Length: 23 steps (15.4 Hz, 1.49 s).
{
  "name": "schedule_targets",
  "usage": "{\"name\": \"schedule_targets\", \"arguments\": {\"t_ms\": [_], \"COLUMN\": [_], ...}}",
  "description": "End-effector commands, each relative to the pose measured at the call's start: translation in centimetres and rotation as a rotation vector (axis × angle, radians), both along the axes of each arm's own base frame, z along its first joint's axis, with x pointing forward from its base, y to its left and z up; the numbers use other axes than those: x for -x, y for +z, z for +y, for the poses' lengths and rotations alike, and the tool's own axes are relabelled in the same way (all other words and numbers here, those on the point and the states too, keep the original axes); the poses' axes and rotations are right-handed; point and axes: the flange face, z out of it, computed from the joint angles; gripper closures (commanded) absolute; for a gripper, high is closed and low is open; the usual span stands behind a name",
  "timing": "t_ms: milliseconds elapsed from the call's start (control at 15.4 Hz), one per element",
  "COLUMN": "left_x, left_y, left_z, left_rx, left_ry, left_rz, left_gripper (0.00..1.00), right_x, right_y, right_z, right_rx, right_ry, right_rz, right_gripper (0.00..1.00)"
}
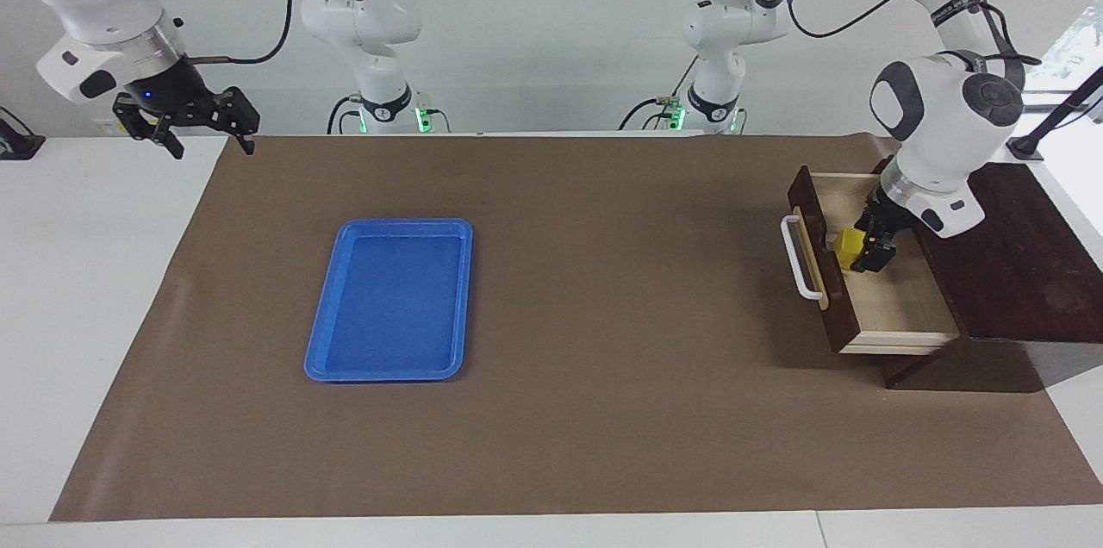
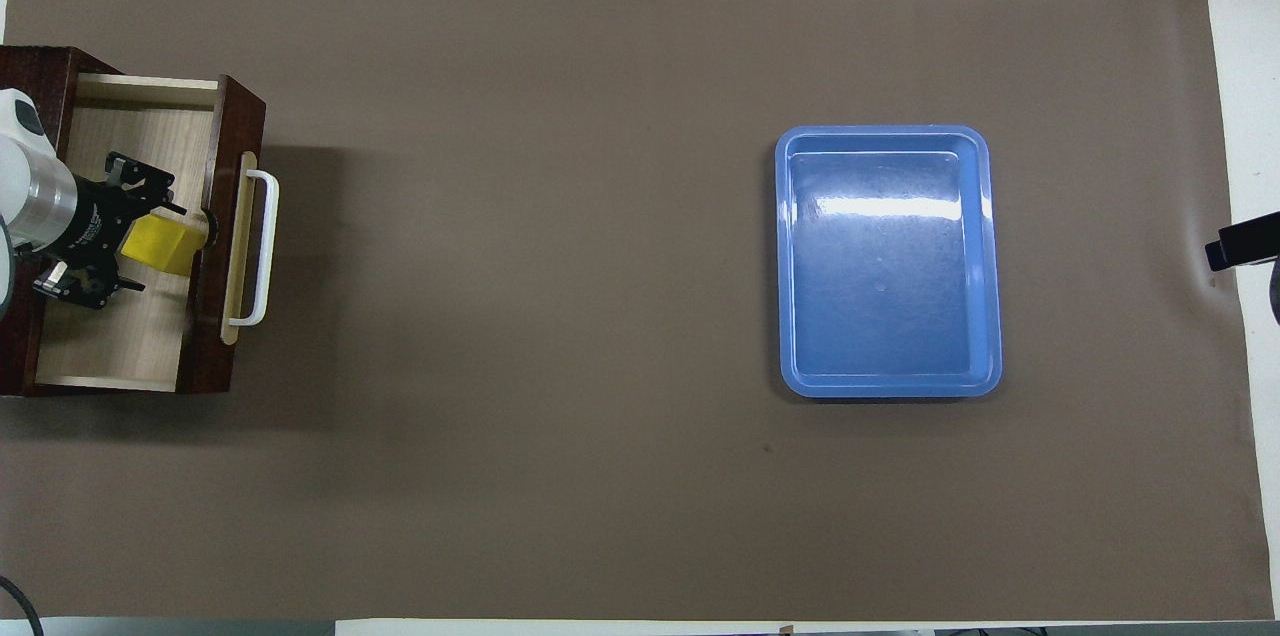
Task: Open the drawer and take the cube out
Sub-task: 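Lower the left gripper into the drawer and grasp the yellow cube, then lift the cube with the left gripper while the right gripper approaches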
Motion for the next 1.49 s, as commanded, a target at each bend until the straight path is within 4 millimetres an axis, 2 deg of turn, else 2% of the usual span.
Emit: {"name": "schedule_targets", "arguments": {"t_ms": [0, 130, 195, 259, 454, 713, 908, 973, 1037, 1102, 1232, 1297, 1362, 1426], "left_x": [0.7, 0.7, 0.7, 0.8, 0.3, -0.6, -2.1, -2.8, -3.6, -4.2, -4.0, -4.0, -4.0, -3.8], "left_y": [0.1, 0.3, 0.4, 0.4, 1.1, 3.4, 7.5, 8.9, 9.5, 10.3, 10.0, 10.8, 10.8, 11.3], "left_z": [0.3, 0.2, 0.3, 0.2, 0.2, 0.2, 0.2, -0.5, -1.3, -3.4, -7.8, -9.8, -11.9, -14.2], "left_rx": [-0.013, -0.013, -0.010, -0.010, -0.008, 0.002, 0.063, 0.066, 0.059, 0.045, -0.003, -0.006, -0.013, -0.020], "left_ry": [-0.017, -0.017, -0.014, -0.016, -0.014, 0.008, 0.061, 0.073, 0.131, 0.168, 0.185, 0.227, 0.256, 0.291], "left_rz": [-0.010, -0.012, -0.009, 0.001, 0.004, -0.020, -0.062, -0.053, -0.041, -0.043, -0.001, -0.007, 0.012, 0.025], "left_gripper": [0.26, 0.54, 0.85, 1.00, 1.00, 1.00, 1.00, 1.00, 1.00, 1.00, 1.00, 1.00, 1.00, 1.00], "right_x": [0.3, 0.4, 0.4, 0.4, 0.4, 0.5, 0.5, 0.5, 0.5, 0.5, 0.7, 0.6, 0.4, 0.2], "right_y": [-0.1, -0.1, -0.1, -0.1, -0.2, -0.3, -0.2, -0.1, -0.2, -0.3, -0.8, -1.1, -1.3, -2.2], "right_z": [0.0, -0.1, -0.2, -0.1, 0.1, 0.2, 0.0, 0.0, 0.0, 0.0, 0.2, 0.8, 1.3, 2.1], "right_rx": [0.008, 0.008, 0.008, 0.008, 0.007, -0.022, -0.030, -0.031, -0.037, -0.071, -0.103, -0.113, -0.121, -0.135], "right_ry": [-0.011, -0.014, -0.015, -0.014, -0.009, -0.016, -0.021, -0.024, -0.028, -0.047, -0.136, -0.187, -0.244, -0.305], "right_rz": [-0.011, -0.008, -0.009, -0.008, -0.003, 0.001, -0.004, -0.005, -0.005, -0.011, -0.006, -0.002, -0.005, -0.003], "right_gripper": [0.00, 0.00, 0.00, 0.00, 0.00, 0.00, 0.00, 0.00, 0.00, 0.00, 0.00, 0.00, 0.00, 0.00]}}
